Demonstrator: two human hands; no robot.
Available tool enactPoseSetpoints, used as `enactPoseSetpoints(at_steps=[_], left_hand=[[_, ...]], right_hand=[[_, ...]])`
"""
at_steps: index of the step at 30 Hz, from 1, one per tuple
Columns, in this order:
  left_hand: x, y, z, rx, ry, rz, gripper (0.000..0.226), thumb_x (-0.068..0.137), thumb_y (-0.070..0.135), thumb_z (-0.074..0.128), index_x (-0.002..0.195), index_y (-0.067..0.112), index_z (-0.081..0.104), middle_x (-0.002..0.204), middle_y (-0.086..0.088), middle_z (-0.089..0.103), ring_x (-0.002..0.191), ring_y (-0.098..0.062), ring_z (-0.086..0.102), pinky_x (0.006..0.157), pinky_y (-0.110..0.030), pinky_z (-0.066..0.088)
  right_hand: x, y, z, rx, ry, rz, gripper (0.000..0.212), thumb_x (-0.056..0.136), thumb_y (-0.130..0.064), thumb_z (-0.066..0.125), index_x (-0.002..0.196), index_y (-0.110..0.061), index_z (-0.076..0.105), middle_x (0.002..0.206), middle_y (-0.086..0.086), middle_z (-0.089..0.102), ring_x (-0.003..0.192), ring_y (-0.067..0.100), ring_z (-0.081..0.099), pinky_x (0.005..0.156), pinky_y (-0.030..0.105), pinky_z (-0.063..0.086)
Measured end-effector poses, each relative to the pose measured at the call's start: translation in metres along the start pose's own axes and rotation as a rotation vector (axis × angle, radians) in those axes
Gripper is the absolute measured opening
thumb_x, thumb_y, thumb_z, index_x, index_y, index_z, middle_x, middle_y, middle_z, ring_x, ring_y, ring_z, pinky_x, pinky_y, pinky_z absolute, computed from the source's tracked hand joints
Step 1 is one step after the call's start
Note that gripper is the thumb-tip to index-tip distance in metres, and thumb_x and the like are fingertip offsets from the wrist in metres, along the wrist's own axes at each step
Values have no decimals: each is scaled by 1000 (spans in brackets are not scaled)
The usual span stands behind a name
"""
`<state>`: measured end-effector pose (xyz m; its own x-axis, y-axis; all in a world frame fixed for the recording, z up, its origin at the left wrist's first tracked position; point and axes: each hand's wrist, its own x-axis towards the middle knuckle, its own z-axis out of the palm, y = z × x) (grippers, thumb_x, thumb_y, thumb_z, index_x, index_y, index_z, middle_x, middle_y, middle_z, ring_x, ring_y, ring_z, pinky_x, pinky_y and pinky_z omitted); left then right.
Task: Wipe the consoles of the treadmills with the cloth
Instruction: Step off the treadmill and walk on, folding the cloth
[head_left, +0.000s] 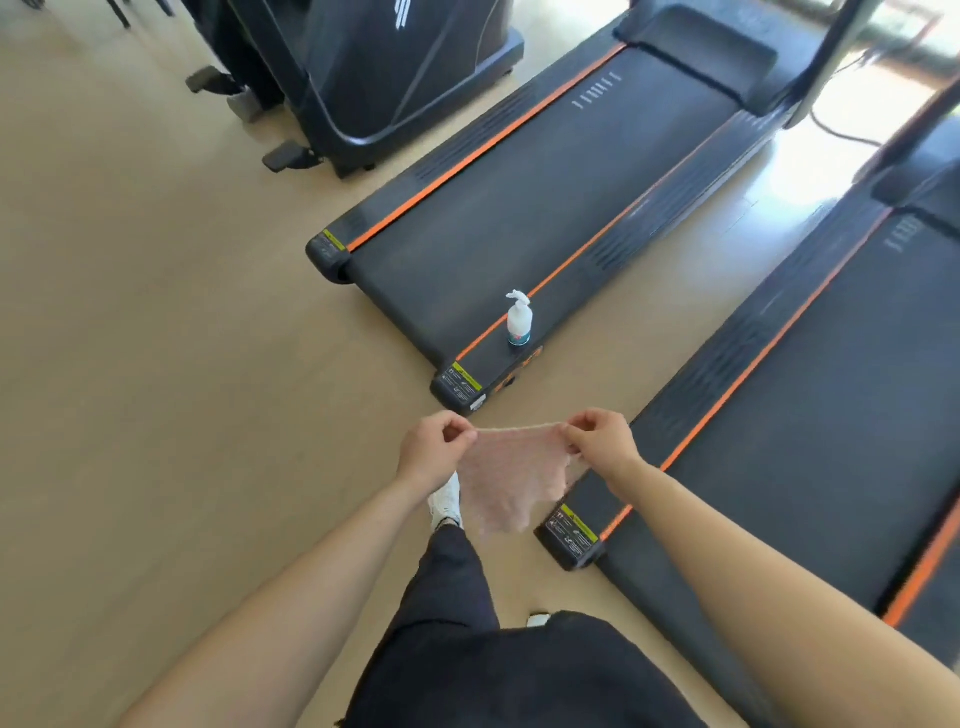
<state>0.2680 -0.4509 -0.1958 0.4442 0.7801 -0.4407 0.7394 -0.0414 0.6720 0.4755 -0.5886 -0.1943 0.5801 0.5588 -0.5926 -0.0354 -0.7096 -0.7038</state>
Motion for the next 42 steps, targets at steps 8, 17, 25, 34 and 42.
enactPoseSetpoints(at_steps=[8, 17, 25, 34, 42], left_hand=[[226, 87, -46, 68, -150, 177, 12, 86, 26, 74, 77, 31, 69, 79, 13, 73, 81, -11, 70, 79, -28, 53], [419, 188, -27, 101, -211, 242, 10, 92, 25, 74, 95, 16, 77, 86, 9, 73, 82, -6, 67, 84, -29, 56], [510, 174, 28, 57, -248, 157, 7, 93, 25, 73, 97, 20, 75, 91, 9, 74, 90, -9, 70, 84, -30, 60], [523, 140, 62, 92, -455, -9, 9, 91, 26, 73, 94, 18, 72, 83, 7, 73, 78, -13, 69, 82, -44, 63], [473, 101, 79, -190, -691, -273, 6, 96, 7, 68, 92, 11, 68, 84, -6, 70, 78, -21, 66, 88, -53, 62]], right_hand=[[148, -127, -21, 103, 235, 41, 6, 91, -7, 71, 87, -6, 67, 80, 11, 69, 62, 19, 68, 59, 30, 61], [328, -187, -65, 203, 395, 58, 16, 83, -11, 71, 73, -23, 68, 83, 4, 75, 88, 28, 73, 81, 42, 62], [408, -151, -55, 221, 439, 77, 9, 87, -18, 73, 80, -23, 72, 79, -11, 70, 77, 4, 64, 70, 18, 52], [435, -129, -36, 130, 513, 151, 3, 90, -17, 70, 88, -18, 72, 77, -11, 65, 68, -3, 57, 61, 4, 39], [447, -132, -19, -83, 465, 141, 9, 87, -13, 66, 90, -11, 74, 80, -3, 67, 76, 11, 59, 71, 19, 46]])
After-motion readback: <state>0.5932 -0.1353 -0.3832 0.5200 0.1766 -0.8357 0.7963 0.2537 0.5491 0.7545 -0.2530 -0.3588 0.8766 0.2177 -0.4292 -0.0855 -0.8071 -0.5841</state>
